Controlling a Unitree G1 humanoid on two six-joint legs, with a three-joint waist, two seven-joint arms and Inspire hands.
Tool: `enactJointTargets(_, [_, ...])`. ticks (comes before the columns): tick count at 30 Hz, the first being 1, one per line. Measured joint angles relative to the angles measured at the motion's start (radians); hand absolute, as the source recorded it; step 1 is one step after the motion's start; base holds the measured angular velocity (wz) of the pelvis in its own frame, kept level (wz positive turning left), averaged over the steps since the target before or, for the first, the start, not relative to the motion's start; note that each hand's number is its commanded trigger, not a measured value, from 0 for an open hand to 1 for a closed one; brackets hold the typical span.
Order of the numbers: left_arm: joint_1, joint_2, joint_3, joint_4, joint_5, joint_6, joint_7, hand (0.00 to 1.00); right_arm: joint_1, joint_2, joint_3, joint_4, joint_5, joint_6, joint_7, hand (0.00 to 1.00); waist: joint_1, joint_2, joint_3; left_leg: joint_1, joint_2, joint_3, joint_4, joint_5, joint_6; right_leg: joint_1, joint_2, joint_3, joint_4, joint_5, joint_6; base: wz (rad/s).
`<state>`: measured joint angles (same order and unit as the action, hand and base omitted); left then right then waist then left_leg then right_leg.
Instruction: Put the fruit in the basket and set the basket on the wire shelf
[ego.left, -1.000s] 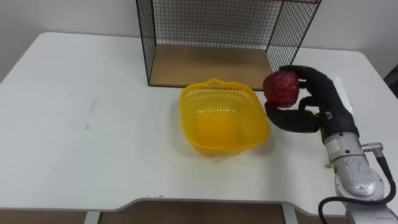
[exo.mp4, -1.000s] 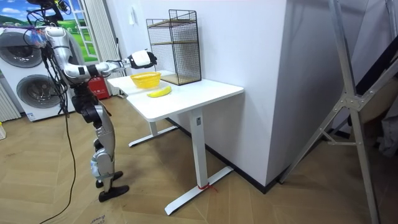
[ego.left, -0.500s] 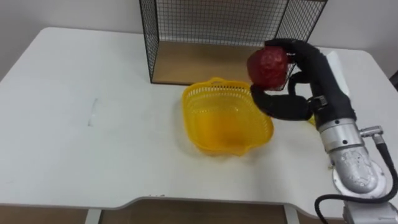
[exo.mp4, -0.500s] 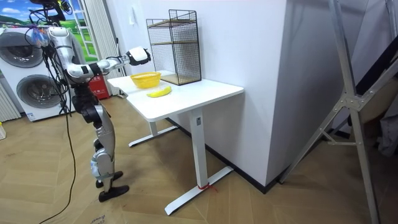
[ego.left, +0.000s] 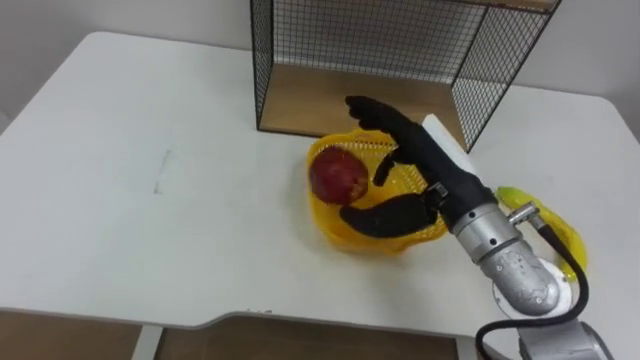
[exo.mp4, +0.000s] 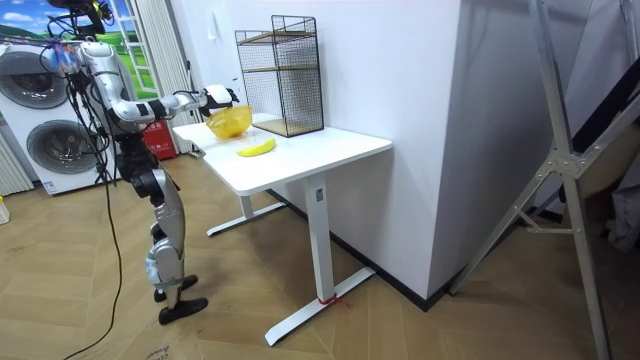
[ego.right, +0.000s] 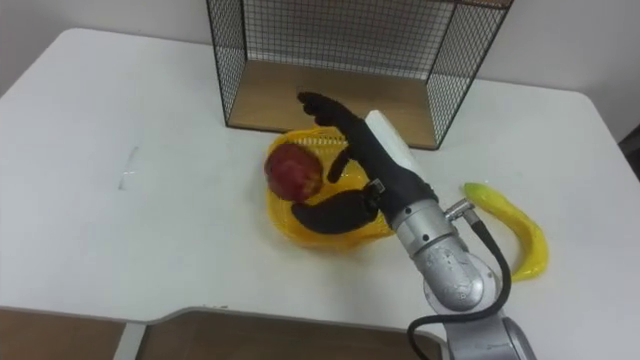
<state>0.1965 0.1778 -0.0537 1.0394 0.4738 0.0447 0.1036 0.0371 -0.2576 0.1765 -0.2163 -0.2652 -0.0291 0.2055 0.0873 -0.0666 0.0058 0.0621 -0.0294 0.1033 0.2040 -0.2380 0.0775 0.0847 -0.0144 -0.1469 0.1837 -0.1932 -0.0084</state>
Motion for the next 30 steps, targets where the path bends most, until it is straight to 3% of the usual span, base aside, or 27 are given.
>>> enactJointTargets(25, [0.02,-0.001,-0.002,0.005,-0.007,0.001,0.003,0.0,0.0,0.011,-0.005,0.027,0.011,0.008,-0.011,0.0,-0.028,0.001,0.0008,0.008,-0.003,-0.022,0.001,0.0,0.0,0.024,-0.001,-0.02,-0.012,0.0,0.0,0.02])
enactJointTargets(30, [0.016,-0.013,0.002,0.011,-0.001,-0.003,0.003,0.0,0.0,0.02,-0.076,0.027,0.089,0.0,-0.044,0.0,-0.029,0.005,0.0024,0.012,-0.003,-0.022,0.001,0.0,0.0,0.029,-0.001,-0.022,-0.015,0.0,0.0,0.0])
